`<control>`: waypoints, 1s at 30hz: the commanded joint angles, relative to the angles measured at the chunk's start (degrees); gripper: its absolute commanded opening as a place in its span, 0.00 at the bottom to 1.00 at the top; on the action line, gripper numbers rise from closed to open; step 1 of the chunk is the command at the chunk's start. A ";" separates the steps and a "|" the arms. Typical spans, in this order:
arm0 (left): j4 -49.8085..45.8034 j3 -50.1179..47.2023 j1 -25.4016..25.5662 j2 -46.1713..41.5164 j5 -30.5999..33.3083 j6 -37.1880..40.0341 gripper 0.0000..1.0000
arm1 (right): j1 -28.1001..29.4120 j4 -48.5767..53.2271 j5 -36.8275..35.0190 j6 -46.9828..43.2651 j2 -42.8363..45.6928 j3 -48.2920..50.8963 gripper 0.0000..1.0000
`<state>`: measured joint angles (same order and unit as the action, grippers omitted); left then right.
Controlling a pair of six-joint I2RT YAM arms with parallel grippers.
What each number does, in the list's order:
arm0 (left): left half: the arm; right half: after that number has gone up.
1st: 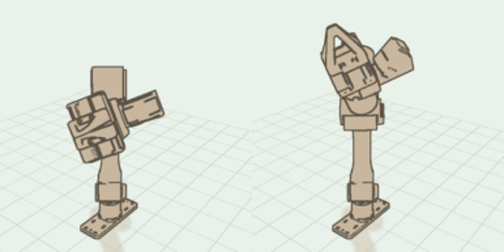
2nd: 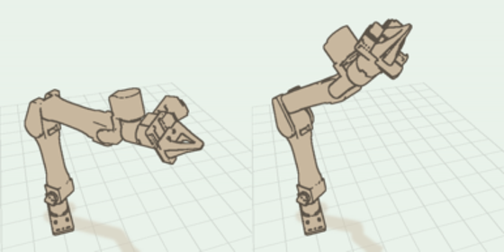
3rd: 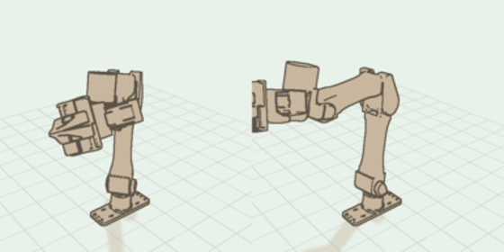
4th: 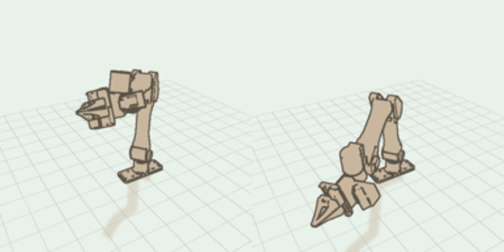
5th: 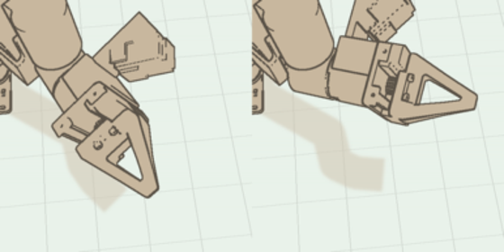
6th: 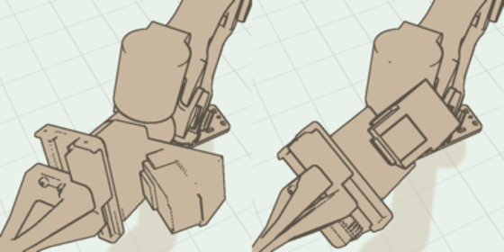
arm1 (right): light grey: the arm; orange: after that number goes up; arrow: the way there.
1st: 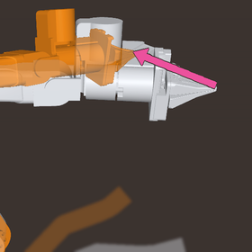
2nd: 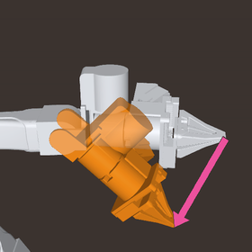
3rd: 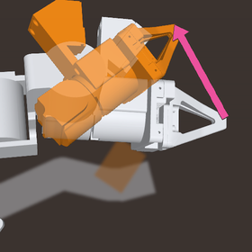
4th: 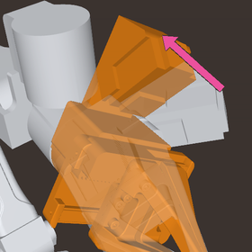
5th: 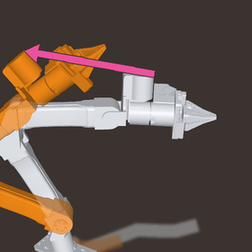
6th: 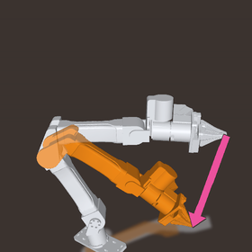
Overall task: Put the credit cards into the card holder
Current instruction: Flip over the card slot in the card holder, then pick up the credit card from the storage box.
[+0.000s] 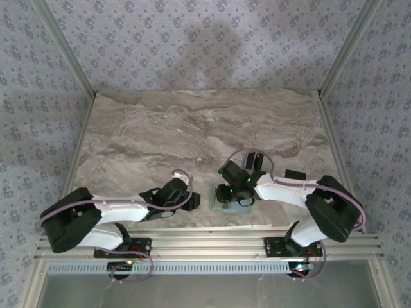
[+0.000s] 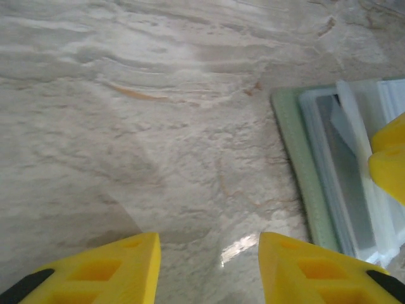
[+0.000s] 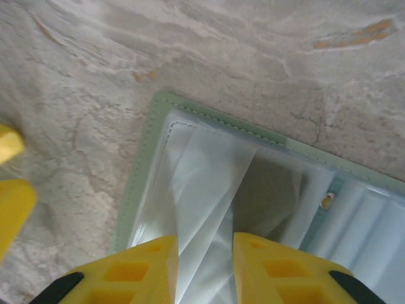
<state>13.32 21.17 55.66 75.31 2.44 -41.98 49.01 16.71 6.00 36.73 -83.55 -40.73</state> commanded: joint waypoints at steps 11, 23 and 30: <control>1.19 3.33 -1.52 -1.98 0.69 5.89 0.49 | -18.22 20.13 -15.10 -5.08 13.13 -9.79 0.51; 22.45 2.34 -1.52 15.41 -4.61 8.84 0.46 | -24.21 20.94 -20.32 -5.00 4.34 -12.95 0.44; 26.54 1.53 -1.52 18.52 -6.24 8.84 0.44 | -26.44 19.61 -18.20 -5.85 0.99 -14.37 0.42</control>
<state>37.76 23.20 54.00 91.22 0.84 -33.45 23.68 35.83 -12.62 31.83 -81.67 -53.43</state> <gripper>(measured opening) 0.445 0.421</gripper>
